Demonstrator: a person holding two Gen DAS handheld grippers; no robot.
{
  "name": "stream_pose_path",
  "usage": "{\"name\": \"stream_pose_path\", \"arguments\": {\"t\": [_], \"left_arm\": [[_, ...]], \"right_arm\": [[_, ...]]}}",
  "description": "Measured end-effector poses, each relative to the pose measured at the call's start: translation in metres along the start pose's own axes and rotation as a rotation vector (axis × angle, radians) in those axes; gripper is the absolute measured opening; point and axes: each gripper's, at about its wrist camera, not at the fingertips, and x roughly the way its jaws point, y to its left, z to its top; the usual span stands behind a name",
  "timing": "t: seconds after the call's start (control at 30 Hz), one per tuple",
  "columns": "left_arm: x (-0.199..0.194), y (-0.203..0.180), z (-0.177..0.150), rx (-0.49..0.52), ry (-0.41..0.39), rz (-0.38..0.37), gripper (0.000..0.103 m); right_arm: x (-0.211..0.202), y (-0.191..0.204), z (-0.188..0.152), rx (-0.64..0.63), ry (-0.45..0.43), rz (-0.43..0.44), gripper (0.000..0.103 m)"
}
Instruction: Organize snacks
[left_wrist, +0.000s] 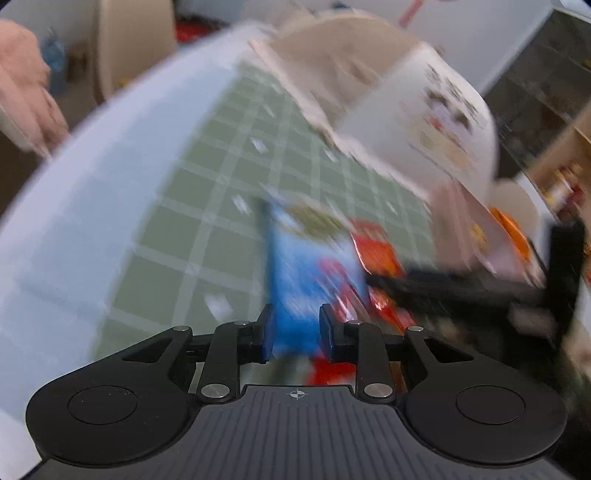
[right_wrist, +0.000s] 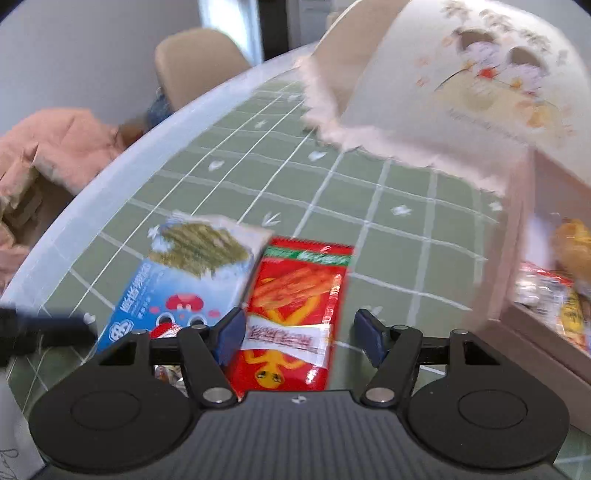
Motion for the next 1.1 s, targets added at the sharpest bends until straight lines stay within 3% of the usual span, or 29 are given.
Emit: {"name": "stream_pose_path", "arguments": {"t": [0.1, 0.17, 0.27, 0.33, 0.5, 0.63, 0.83, 0.93, 1.1], "left_arm": [[0.001, -0.011, -0.017, 0.036, 0.049, -0.010, 0.029], [0.004, -0.017, -0.025, 0.048, 0.060, -0.015, 0.029], [0.010, -0.026, -0.028, 0.055, 0.078, -0.029, 0.029], [0.013, -0.036, -0.028, 0.088, 0.090, -0.039, 0.029], [0.019, -0.065, -0.033, 0.172, 0.136, -0.079, 0.029], [0.017, -0.075, -0.041, 0.205, 0.163, -0.064, 0.029], [0.020, -0.083, -0.051, 0.141, 0.221, -0.113, 0.029], [0.027, -0.106, -0.060, 0.190, 0.245, -0.135, 0.033], [0.028, -0.128, -0.061, 0.237, 0.250, -0.136, 0.033]], "right_arm": [[-0.005, 0.015, -0.007, -0.130, 0.026, 0.001, 0.067], [-0.015, 0.015, -0.018, -0.166, 0.032, 0.014, 0.056], [-0.034, 0.005, -0.030, -0.172, 0.062, 0.032, 0.045], [-0.053, -0.010, -0.038, -0.131, 0.058, 0.047, 0.044], [-0.112, -0.053, -0.066, -0.021, -0.003, -0.025, 0.043], [-0.148, -0.085, -0.098, 0.040, -0.023, -0.108, 0.043], [-0.159, -0.115, -0.142, 0.070, 0.001, -0.248, 0.045], [-0.163, -0.115, -0.151, 0.068, -0.002, -0.266, 0.053], [-0.175, -0.107, -0.151, 0.054, -0.064, -0.268, 0.053]]}}
